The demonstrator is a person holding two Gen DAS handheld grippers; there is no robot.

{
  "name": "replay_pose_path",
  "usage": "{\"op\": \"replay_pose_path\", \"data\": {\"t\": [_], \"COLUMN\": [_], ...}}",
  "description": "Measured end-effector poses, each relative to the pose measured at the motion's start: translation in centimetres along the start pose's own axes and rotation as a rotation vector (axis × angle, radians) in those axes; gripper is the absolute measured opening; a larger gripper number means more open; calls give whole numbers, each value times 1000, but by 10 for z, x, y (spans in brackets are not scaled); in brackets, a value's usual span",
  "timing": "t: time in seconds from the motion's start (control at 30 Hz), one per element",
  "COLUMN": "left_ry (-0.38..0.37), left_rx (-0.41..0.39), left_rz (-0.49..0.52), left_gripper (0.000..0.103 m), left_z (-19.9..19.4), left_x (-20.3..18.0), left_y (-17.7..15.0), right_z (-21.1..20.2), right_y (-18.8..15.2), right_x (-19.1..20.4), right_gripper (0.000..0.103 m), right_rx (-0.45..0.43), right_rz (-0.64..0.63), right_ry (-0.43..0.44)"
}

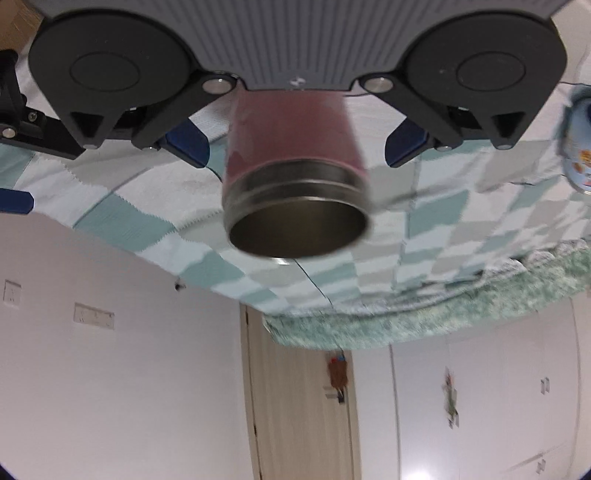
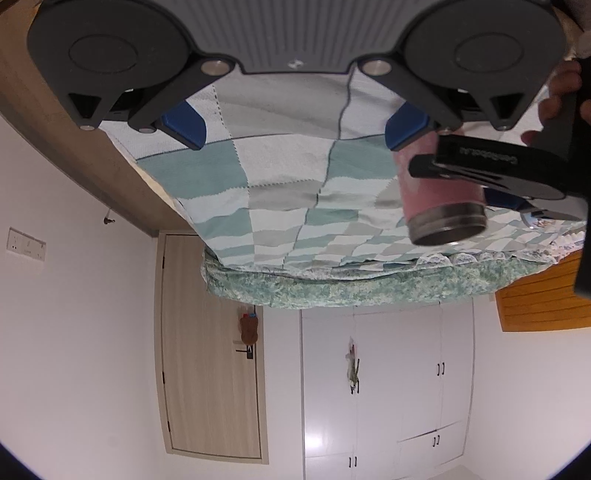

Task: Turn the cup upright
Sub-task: 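Lower the upright pink cup onto the blanket and open the left gripper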

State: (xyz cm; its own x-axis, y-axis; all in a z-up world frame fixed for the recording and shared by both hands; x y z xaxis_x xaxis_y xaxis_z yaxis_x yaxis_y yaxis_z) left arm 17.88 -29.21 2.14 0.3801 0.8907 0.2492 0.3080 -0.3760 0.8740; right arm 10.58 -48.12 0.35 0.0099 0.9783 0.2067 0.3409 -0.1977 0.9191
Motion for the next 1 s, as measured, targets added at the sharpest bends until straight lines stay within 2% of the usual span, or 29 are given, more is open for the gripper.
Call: {"op": "replay_pose_path", "data": {"t": [0.13,0.3,0.53,0.77,0.9,1.0], "left_ry": [30,80,165,237,288,298], "left_rx": [-62,-129,-162,-131,-115,-116], "left_rz": [-45,-81,-87,-154,-175,-184], "left_gripper": [103,103,103,103,103,103], "left_z": [-36,-88,-150,-174,-171,-170], "left_x": [24,71,130,157,164,169], "left_y": [4,-3,-46,-111,-143,-151], "right_z": [-15,-35,-55,-61,-61,-59], "right_y": [4,8,-8,-47,-68,-77], "right_x": [15,46,100,146,163,169], "right_gripper": [103,103,103,103,103,103], "right_rx": [-22,-58,-102,-153,-213,-228], "right_rz": [-10,-27,-30,-29,-45,-65], "right_ry": [18,62,130,152,105,81]}}
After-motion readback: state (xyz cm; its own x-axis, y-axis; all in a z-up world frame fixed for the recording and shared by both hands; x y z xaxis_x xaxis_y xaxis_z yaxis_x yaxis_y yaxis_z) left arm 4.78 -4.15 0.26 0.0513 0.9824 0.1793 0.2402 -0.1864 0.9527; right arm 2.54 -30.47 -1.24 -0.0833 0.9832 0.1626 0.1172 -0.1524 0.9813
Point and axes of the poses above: each gripper's, at about its wrist camera, not at the fingertips, and z roughly the way its jaws point, x to its left, y to its top, the point moved 1 cm from there along z, roughly the way its jaws point, and after that the axes turned 10 degrees about z, right-handed, at the moved point
